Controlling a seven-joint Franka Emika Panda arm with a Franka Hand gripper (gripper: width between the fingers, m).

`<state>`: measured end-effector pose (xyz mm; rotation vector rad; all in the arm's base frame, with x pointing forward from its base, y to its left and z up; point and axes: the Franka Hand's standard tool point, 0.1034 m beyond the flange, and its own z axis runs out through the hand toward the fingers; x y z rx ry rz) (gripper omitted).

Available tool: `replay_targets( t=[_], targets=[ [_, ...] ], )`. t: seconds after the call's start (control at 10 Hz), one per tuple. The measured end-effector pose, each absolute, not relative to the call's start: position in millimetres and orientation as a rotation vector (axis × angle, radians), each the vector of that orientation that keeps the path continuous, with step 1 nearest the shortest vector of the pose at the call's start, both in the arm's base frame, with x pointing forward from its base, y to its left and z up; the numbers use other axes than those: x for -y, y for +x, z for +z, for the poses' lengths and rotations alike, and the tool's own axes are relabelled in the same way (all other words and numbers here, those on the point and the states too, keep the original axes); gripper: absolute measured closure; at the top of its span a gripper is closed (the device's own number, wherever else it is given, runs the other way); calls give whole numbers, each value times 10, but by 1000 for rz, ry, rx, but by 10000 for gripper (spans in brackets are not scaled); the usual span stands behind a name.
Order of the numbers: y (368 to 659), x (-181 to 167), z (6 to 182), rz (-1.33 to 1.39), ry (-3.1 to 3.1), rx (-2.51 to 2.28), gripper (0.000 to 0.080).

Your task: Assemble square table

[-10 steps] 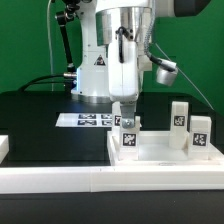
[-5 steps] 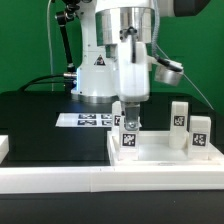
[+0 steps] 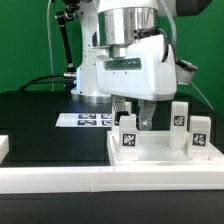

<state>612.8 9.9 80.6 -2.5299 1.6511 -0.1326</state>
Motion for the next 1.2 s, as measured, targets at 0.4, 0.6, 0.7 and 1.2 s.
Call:
replay_targets(
  t=[0.4,0.6,0.7,1.2],
  targets=[
    [6152,-88,825,-174,-2815,-1182,150],
    [6158,-103,831,-191,-2964,-876,150],
    [6157,-130,828,-194,-2996,-791,150],
    [6143,-120,814,-193,-3107,-356,272]
  ],
)
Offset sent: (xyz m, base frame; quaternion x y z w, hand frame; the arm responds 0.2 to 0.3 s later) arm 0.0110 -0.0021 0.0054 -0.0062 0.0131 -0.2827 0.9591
